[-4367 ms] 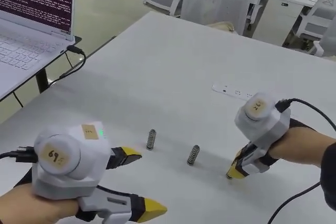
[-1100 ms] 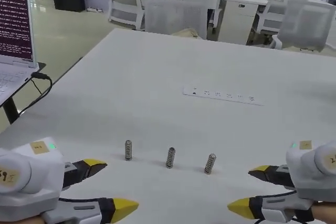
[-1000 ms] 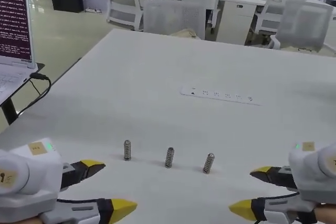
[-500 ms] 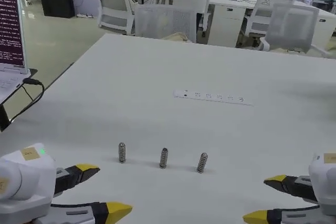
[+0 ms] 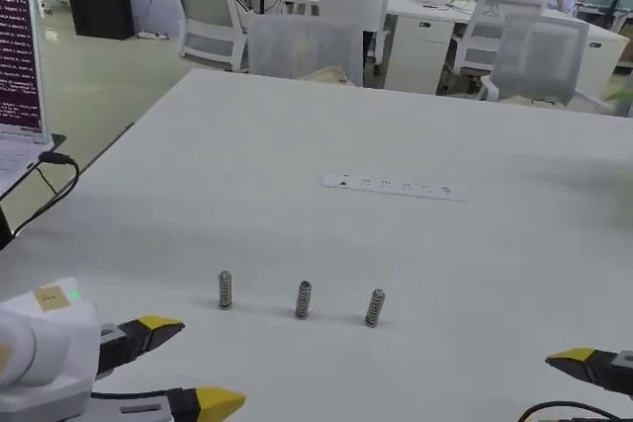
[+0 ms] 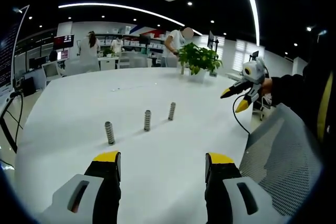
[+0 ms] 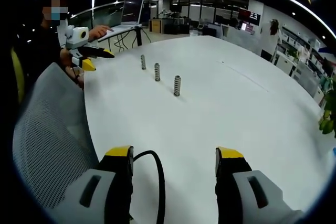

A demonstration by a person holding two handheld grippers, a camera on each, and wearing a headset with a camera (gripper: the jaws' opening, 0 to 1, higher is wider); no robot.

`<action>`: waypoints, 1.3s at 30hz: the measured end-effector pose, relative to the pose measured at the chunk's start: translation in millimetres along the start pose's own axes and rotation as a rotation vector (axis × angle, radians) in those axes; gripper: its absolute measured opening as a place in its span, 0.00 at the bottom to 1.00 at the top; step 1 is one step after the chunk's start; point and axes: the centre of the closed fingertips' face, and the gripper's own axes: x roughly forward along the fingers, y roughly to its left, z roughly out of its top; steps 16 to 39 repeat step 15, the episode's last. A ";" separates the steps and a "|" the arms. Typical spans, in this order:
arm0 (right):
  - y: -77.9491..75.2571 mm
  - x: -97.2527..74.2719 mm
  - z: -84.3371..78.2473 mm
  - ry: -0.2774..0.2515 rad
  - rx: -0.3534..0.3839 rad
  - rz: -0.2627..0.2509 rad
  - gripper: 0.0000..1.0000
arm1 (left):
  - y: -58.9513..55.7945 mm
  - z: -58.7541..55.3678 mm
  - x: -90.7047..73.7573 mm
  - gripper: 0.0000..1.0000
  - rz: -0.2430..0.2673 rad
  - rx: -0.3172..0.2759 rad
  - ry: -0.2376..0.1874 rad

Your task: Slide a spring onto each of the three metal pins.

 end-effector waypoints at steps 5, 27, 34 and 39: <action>5.5 11.7 15.1 -0.033 -0.002 0.011 0.62 | 1.1 2.2 -0.3 0.61 0.006 0.002 -0.007; 21.5 42.0 44.9 -0.085 -0.015 0.064 0.62 | 7.8 2.4 -0.5 0.61 0.023 0.002 -0.010; 21.5 42.0 44.9 -0.085 -0.015 0.064 0.62 | 7.8 2.4 -0.5 0.61 0.023 0.002 -0.010; 21.5 42.0 44.9 -0.085 -0.015 0.064 0.62 | 7.8 2.4 -0.5 0.61 0.023 0.002 -0.010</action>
